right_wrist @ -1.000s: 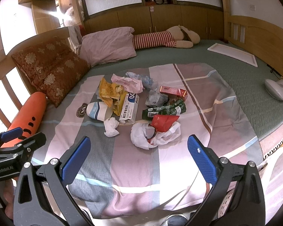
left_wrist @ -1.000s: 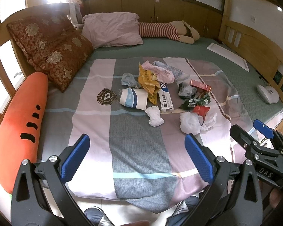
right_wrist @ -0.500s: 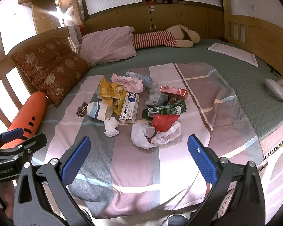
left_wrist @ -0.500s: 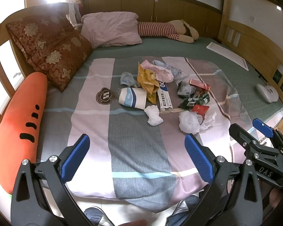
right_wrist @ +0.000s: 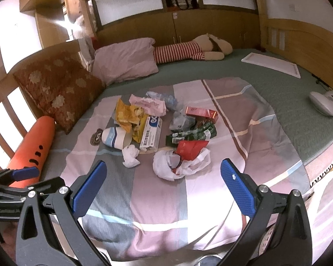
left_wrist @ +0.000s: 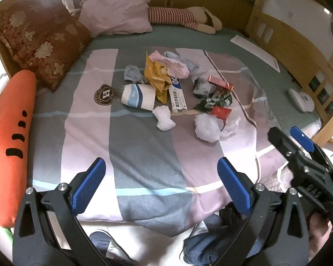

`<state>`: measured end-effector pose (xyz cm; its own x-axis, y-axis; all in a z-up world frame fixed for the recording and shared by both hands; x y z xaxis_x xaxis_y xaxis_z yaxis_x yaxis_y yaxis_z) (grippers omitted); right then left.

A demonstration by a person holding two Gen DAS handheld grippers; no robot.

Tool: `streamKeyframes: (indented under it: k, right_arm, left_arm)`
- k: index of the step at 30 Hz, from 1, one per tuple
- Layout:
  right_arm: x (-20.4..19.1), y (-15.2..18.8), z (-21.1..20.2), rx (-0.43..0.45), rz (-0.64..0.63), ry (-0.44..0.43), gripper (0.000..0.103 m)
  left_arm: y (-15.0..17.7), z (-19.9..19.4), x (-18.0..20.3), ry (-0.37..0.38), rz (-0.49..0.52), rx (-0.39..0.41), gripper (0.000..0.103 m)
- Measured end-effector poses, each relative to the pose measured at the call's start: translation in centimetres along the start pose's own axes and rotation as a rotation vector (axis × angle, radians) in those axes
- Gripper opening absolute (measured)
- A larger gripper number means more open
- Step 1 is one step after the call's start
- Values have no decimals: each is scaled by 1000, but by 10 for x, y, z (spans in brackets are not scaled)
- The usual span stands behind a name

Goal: Collect trash
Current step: 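Grasp the white crumpled tissue with the left tool while the right tool grasps the red plastic bag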

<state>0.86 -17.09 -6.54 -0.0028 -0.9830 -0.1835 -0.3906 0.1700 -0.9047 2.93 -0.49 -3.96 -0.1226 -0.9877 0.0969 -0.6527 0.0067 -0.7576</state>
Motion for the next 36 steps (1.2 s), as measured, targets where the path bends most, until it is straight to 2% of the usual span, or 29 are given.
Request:
streamKeyframes:
  k: [2, 3, 5, 6, 7, 8, 10, 11, 13, 19, 22, 28, 30, 31, 32, 34, 36]
  right_arm:
    - [0, -4, -4, 14, 4, 2, 100]
    - [1, -7, -6, 21, 8, 1, 100]
    - [2, -8, -10, 37, 11, 4, 100]
    - [2, -10, -11, 44, 15, 1, 100]
    - [2, -11, -12, 47, 21, -5, 100]
    - [4, -12, -12, 48, 30, -12, 100]
    - [4, -13, -12, 43, 38, -19, 100]
    - [4, -13, -13, 40, 42, -24, 100]
    - [3, -14, -13, 42, 46, -31, 100]
    - [7, -16, -14, 33, 70, -32, 100]
    - [10, -16, -13, 21, 70, -21, 100]
    - [16, -11, -4, -23, 62, 10, 100]
    - [19, -10, 0, -35, 62, 25, 100]
    - [21, -10, 3, -41, 61, 34, 100]
    - [23, -10, 5, -43, 55, 45, 100]
    - [28, -13, 12, -49, 47, 50, 100]
    - [37, -14, 25, -88, 82, 36, 100]
  left_arm:
    - [3, 2, 0, 73, -7, 18, 100]
    - [7, 6, 0, 162, -21, 17, 100]
    - [14, 8, -6, 346, -69, 64, 100]
    - [18, 15, -13, 312, -105, 59, 100]
    - [20, 22, -16, 239, -95, 36, 100]
    - [23, 32, -16, 142, -40, 17, 100]
    - [27, 50, -11, 50, 52, -22, 100]
    - [28, 58, -11, 32, 48, -45, 100]
    - [25, 72, -12, 43, -1, -76, 97]
    - [22, 131, 4, -14, 55, -139, 96]
    - [19, 163, 9, -33, 32, -145, 88]
    - [5, 214, 21, -110, 57, -146, 88]
    - [4, 227, 19, -125, 47, -157, 74]
    - [4, 233, 17, -127, 29, -177, 52]
    - [6, 237, 14, -130, 17, -207, 37]
    - [10, 238, 9, -130, 7, -247, 20]
    - [6, 227, 5, -138, 29, -237, 16]
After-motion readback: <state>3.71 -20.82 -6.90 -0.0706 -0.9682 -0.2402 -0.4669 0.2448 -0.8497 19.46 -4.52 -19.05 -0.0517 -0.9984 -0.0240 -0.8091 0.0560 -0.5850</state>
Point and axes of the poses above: each gripper's, at about its wrist camera, not at the fingertips, and z roughly the way its jaws point, x to its right, y to its underside, the point moved 3 cm from there along z, roughly the way its jaws point, and after that the axes turned 14 degrees about x, right-handed, at the moved point
